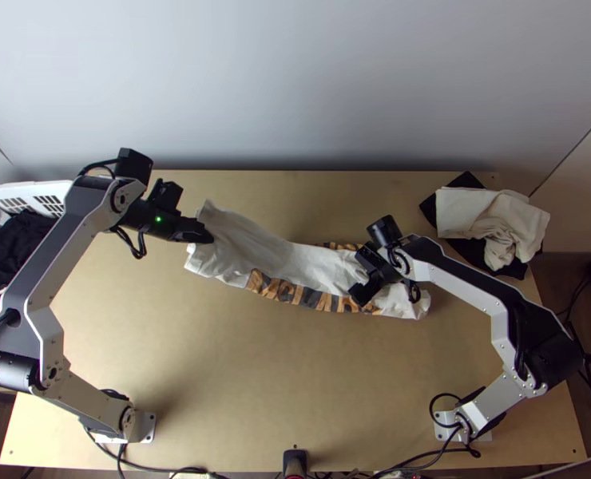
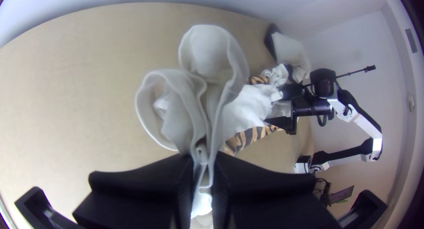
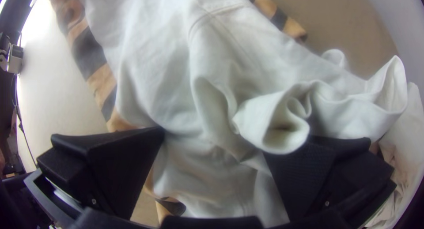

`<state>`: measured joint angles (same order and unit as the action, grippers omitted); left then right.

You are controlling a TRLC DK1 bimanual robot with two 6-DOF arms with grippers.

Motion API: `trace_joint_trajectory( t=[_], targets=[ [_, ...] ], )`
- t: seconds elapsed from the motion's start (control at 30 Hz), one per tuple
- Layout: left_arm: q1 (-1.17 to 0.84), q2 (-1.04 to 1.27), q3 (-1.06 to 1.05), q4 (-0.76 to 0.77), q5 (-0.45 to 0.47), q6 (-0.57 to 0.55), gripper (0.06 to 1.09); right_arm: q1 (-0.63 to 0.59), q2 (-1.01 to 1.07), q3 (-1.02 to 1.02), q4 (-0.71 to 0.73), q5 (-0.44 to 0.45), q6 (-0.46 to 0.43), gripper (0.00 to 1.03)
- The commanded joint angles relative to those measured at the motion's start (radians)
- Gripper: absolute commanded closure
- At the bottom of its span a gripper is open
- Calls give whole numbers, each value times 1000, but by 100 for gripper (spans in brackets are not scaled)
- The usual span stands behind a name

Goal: Fold the t-shirt

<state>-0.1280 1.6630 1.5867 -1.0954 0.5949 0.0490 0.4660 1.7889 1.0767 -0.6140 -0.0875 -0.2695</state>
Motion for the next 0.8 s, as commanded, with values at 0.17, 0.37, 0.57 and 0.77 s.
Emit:
trace_joint_trajectory(
  t=[0.17,0.37,0.57,0.77],
  targets=[
    [-94,20,121,-21,88,-77,105,0,-8,-20,17,9,6,4],
    [-139,55,133,28,108,-133,105,-12,-157,14,-86,8,4,4],
    [-197,89,165,94,108,-181,105,-63,-344,54,-207,-14,-10,4],
    [-268,127,180,181,106,-233,105,-145,-484,164,-348,-47,-14,3]
  ],
)
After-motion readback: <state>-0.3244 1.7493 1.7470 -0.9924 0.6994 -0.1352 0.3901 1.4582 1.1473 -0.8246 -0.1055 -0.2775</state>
